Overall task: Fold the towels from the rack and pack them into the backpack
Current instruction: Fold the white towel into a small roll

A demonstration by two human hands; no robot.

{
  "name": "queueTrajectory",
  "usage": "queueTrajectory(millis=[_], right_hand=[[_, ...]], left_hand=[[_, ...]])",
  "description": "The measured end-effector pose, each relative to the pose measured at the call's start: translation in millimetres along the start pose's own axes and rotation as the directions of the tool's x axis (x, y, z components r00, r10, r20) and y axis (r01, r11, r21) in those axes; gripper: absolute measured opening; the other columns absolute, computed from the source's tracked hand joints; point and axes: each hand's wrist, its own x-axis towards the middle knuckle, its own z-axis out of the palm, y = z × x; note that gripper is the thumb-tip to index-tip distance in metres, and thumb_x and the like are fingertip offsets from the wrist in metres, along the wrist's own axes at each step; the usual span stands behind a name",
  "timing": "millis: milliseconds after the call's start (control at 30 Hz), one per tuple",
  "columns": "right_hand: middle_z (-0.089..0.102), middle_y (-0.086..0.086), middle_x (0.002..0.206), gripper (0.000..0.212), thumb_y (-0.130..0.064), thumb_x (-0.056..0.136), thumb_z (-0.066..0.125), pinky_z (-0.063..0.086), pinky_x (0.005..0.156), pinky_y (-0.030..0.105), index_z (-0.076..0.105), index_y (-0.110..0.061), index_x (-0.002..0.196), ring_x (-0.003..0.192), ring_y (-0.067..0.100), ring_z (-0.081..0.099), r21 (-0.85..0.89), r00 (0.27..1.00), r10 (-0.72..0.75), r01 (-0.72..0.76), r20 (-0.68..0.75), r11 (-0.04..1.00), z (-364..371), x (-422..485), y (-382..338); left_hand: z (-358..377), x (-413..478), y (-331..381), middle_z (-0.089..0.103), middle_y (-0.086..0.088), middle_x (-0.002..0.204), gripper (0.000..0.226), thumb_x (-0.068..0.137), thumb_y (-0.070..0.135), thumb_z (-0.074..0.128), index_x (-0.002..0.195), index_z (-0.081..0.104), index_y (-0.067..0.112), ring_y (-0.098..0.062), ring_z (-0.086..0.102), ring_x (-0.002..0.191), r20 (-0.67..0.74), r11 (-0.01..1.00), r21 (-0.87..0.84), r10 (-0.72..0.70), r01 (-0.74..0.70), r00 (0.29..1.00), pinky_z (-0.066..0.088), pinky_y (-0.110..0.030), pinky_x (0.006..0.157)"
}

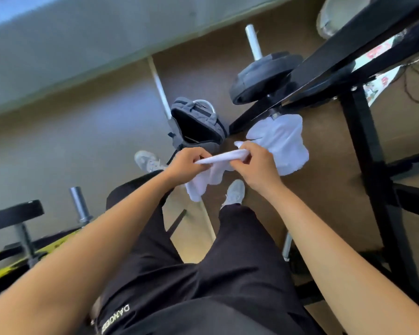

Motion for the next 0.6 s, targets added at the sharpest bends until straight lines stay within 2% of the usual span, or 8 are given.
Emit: queueTrajectory(millis=[67, 133, 200, 300, 433, 467, 533, 600], right_hand=[[0.058, 0.003, 0.078, 0.014, -0.018, 0.088, 0.071, 0.046, 0.059, 0.029, 0.064, -0.007, 0.093, 0.071, 0.018, 0.053, 0.017, 0.997, -0.055, 0.056, -0.053, 0.998, 16, 7, -20], [0.052, 0.002, 0.069, 0.018, -0.018, 0.084, 0.073, 0.039, 0.054, 0.029, 0.06, -0.006, 0.079, 0.064, 0.018, 0.048, -0.046, 0.982, -0.08, 0.073, -0.169, 0.996, 30, 17, -33], [0.051, 0.005, 0.076, 0.02, -0.022, 0.078, 0.077, 0.042, 0.057, 0.032, 0.063, -0.008, 0.073, 0.072, 0.024, 0.051, -0.186, 0.951, -0.089, 0.034, -0.297, 0.982, 41, 31, -37], [0.055, 0.008, 0.088, 0.022, -0.028, 0.071, 0.083, 0.041, 0.065, 0.036, 0.071, -0.01, 0.072, 0.085, 0.032, 0.05, -0.311, 0.91, -0.023, -0.118, -0.414, 0.943, 57, 57, -26], [0.045, 0.0, 0.063, 0.037, -0.05, 0.07, 0.059, 0.029, 0.063, 0.037, 0.056, -0.016, 0.054, 0.078, 0.038, 0.055, -0.344, 0.951, 0.09, -0.193, -0.294, 0.919, 116, 91, -12], [0.045, 0.001, 0.064, 0.041, -0.052, 0.071, 0.052, 0.027, 0.064, 0.037, 0.055, -0.015, 0.055, 0.079, 0.039, 0.056, -0.379, 0.963, 0.098, -0.191, -0.252, 0.905, 137, 98, -10], [0.06, 0.005, 0.077, 0.049, -0.053, 0.074, 0.051, 0.025, 0.07, 0.035, 0.071, -0.01, 0.065, 0.09, 0.037, 0.057, -0.444, 0.982, 0.098, -0.163, -0.164, 0.881, 178, 110, -8], [0.07, 0.001, 0.083, 0.035, -0.041, 0.076, 0.062, 0.024, 0.074, 0.035, 0.076, -0.01, 0.067, 0.093, 0.033, 0.057, -0.448, 0.994, 0.022, -0.067, -0.104, 0.892, 214, 115, -5]], left_hand=[[-26, -1, -22, 0.065, 0.008, 0.081, 0.013, 0.094, 0.019, 0.066, 0.102, 0.073, 0.026, -0.008, 0.058, 0.072, -0.099, 0.995, 0.005, -0.094, 0.095, 0.991, 0.041, -0.023, 0.063], [-52, 3, -43, 0.066, 0.002, 0.077, 0.014, 0.091, 0.016, 0.065, 0.096, 0.074, 0.026, -0.012, 0.058, 0.068, -0.158, 0.985, -0.041, -0.173, 0.169, 0.972, 0.042, -0.025, 0.059], [-77, 11, -59, 0.062, 0.007, 0.062, 0.017, 0.088, 0.011, 0.068, 0.081, 0.071, 0.026, -0.007, 0.054, 0.056, -0.153, 0.98, -0.08, -0.194, 0.183, 0.969, 0.04, -0.022, 0.053], [-113, 34, -92, 0.055, 0.011, 0.051, 0.01, 0.084, 0.012, 0.074, 0.077, 0.068, 0.018, -0.005, 0.049, 0.048, -0.082, 0.986, 0.027, -0.159, 0.162, 0.984, 0.037, -0.017, 0.049], [-158, 78, -137, 0.049, 0.002, 0.064, 0.018, 0.086, 0.006, 0.066, 0.074, 0.054, 0.012, -0.012, 0.046, 0.058, -0.004, 0.973, 0.15, -0.179, 0.177, 0.984, 0.036, -0.025, 0.053], [-165, 88, -144, 0.048, 0.001, 0.064, 0.022, 0.088, 0.004, 0.062, 0.071, 0.05, 0.013, -0.01, 0.045, 0.055, -0.013, 0.979, 0.097, -0.18, 0.181, 0.983, 0.036, -0.021, 0.05], [-179, 109, -153, 0.046, 0.0, 0.065, 0.027, 0.09, 0.001, 0.057, 0.071, 0.046, 0.016, -0.009, 0.045, 0.055, -0.095, 0.986, -0.042, -0.167, 0.164, 0.981, 0.034, -0.013, 0.043], [-190, 129, -168, 0.041, 0.002, 0.065, 0.029, 0.089, 0.002, 0.056, 0.07, 0.043, 0.02, -0.011, 0.039, 0.058, -0.156, 0.992, -0.062, -0.117, 0.109, 0.981, 0.029, -0.012, 0.043]])
